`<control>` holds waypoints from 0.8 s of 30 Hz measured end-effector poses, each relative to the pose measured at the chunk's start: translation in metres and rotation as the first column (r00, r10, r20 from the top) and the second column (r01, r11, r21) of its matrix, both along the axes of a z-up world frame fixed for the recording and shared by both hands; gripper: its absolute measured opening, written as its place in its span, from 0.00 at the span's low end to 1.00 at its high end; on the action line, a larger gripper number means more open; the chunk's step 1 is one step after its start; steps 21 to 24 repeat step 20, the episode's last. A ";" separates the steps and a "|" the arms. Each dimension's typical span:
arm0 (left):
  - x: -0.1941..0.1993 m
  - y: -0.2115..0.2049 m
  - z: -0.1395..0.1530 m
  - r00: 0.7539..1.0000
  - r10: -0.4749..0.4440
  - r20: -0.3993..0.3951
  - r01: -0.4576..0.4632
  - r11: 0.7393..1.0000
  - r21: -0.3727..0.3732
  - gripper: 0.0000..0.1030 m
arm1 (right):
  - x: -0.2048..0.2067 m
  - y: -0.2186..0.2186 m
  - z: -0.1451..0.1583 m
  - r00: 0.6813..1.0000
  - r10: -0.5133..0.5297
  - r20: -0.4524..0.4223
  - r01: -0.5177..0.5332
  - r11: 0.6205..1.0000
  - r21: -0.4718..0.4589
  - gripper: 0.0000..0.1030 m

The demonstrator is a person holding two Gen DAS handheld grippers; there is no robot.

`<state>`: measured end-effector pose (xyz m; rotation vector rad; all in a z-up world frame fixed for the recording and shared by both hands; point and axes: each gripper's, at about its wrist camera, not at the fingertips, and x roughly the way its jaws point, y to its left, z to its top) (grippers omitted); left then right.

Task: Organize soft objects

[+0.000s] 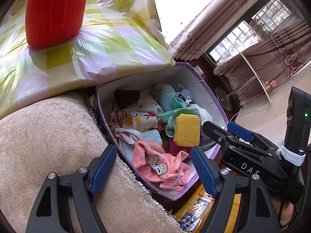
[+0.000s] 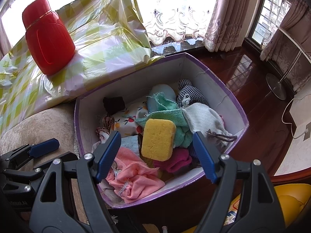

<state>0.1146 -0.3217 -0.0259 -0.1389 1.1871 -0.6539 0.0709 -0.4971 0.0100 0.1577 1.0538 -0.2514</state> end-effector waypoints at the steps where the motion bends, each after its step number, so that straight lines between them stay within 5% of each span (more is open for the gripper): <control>1: 0.000 0.000 0.000 1.000 0.000 0.000 0.000 1.000 0.000 0.77 | 0.000 0.000 0.000 1.000 0.000 0.000 0.000 1.000 0.000 0.76; 24: -0.004 -0.007 0.002 0.999 -0.030 0.036 0.030 1.000 -0.008 0.86 | -0.003 -0.001 -0.002 1.000 -0.014 -0.005 0.014 1.000 0.010 0.77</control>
